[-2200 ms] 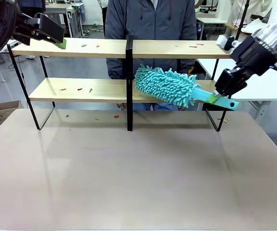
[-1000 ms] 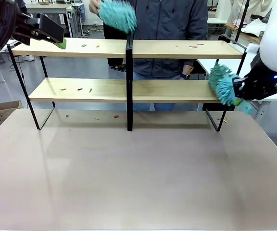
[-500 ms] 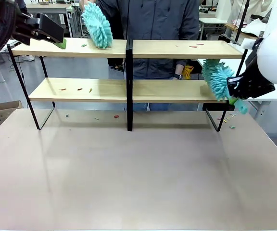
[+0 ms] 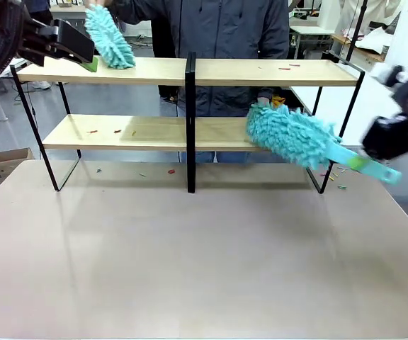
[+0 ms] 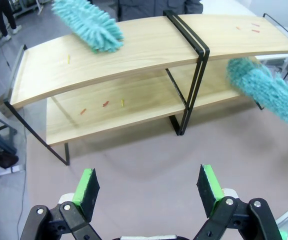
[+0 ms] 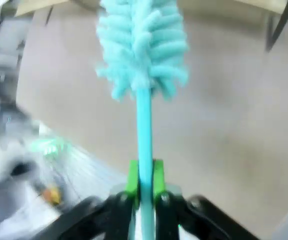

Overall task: Clean the shelves.
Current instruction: Clean a randomly selected level of the Shelf with the Duster, then clean another randomly selected level of the Shelf with the Duster.

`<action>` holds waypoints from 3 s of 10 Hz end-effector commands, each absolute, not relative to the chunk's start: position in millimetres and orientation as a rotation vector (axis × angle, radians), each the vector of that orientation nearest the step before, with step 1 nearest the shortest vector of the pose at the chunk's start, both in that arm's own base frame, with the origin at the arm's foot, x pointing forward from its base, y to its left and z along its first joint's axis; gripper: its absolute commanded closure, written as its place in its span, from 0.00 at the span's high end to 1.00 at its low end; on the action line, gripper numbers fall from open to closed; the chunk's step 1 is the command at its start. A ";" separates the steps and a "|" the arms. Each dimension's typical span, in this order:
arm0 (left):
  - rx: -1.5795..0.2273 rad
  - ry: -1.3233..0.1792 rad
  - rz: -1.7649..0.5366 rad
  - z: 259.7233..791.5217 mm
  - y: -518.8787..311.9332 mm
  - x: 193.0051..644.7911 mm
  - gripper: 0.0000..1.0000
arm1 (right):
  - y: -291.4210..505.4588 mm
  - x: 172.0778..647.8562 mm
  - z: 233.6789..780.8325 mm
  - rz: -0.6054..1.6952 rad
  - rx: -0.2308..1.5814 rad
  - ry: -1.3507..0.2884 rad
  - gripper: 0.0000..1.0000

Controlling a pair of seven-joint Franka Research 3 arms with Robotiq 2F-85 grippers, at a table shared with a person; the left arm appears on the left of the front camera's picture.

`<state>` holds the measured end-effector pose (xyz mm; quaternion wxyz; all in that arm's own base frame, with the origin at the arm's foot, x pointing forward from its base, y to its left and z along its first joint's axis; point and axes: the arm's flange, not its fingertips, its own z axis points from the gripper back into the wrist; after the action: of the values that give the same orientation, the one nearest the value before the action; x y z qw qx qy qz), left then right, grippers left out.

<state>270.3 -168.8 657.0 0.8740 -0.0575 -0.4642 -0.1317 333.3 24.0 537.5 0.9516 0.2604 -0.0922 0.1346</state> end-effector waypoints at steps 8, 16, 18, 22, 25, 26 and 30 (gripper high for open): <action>-0.127 -0.970 -0.269 657.4 -167.8 270.8 1.00 | -225.3 150.6 605.1 0.637 1.054 -0.728 0.13; -0.127 -0.970 -0.269 657.4 -167.8 270.8 1.00 | -248.4 140.2 629.2 0.492 1.095 -0.959 0.13; -0.127 -0.970 -0.269 657.4 -167.8 270.8 1.00 | -248.4 140.2 629.2 0.492 1.095 -0.959 0.13; -0.127 -0.970 -0.269 657.4 -167.8 270.8 1.00 | -248.4 140.2 629.2 0.492 1.095 -0.959 0.13; -0.127 -0.970 -0.269 657.4 -167.8 270.8 1.00 | -248.4 140.2 629.2 0.492 1.095 -0.959 0.13; -0.127 -0.970 -0.269 657.4 -167.8 270.8 1.00 | -248.4 140.2 629.2 0.492 1.095 -0.959 0.13; -0.127 -0.970 -0.269 657.4 -167.8 270.8 1.00 | -151.1 131.1 606.7 0.946 0.865 -0.367 0.13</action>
<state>270.8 -168.8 656.4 0.8744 -0.0573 -0.4635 -0.1316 140.1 -185.3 618.6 0.7829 0.4581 -0.2906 0.3046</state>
